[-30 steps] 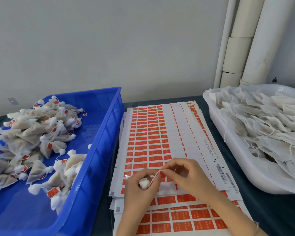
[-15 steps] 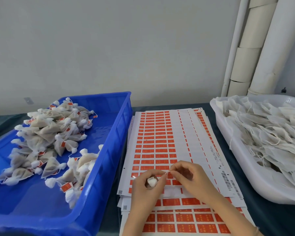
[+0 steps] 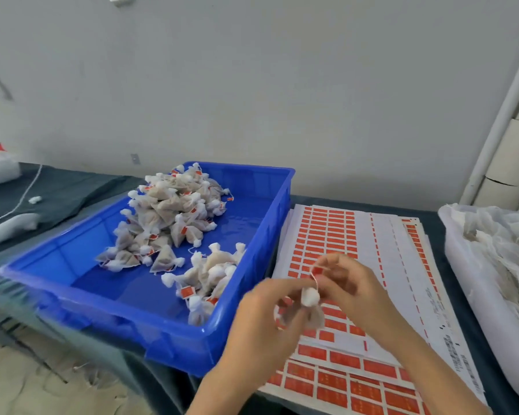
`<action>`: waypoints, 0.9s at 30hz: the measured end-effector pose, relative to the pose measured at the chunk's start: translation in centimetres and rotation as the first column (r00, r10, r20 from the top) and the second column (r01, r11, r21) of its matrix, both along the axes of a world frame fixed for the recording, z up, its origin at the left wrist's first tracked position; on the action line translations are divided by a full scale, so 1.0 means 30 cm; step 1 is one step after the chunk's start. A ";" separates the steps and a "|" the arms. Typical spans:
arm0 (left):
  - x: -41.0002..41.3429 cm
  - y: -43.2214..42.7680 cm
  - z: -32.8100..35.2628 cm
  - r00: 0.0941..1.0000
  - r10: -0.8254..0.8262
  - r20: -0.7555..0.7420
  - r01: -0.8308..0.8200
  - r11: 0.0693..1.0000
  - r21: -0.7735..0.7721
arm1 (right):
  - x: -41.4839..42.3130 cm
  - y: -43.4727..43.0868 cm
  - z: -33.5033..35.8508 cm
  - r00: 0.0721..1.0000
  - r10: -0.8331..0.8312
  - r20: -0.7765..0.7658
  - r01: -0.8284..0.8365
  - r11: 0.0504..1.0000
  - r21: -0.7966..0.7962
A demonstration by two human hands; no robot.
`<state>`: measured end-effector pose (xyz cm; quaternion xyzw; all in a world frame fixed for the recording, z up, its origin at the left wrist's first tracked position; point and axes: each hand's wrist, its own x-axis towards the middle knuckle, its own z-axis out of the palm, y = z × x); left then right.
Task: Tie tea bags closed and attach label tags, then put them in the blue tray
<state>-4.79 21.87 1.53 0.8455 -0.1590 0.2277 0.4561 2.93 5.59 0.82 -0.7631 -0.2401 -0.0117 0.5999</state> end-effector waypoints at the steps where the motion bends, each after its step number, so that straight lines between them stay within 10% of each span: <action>1: -0.011 0.033 0.042 0.997 0.059 0.053 -0.060 0.998 0.017 | -0.005 0.038 0.044 0.997 0.064 0.042 -0.064 0.998 0.002; 11: 0.099 0.400 0.218 0.939 0.318 -0.133 -0.296 0.941 0.163 | 0.065 0.435 0.194 0.935 0.267 0.234 -0.200 0.940 -0.277; 18: 0.174 0.495 0.102 0.815 0.439 -0.378 -0.295 0.876 0.380 | 0.102 0.587 0.113 0.929 0.241 0.280 0.044 0.679 -0.733; 24: 0.170 0.428 0.109 0.795 0.586 -0.155 -0.356 0.658 0.663 | 0.044 0.486 0.093 0.900 0.110 0.423 0.149 0.832 -0.535; 27: 0.160 0.284 0.150 0.875 0.482 -0.042 -0.369 0.721 0.586 | -0.007 0.338 0.086 0.905 0.006 0.426 0.146 0.935 -0.323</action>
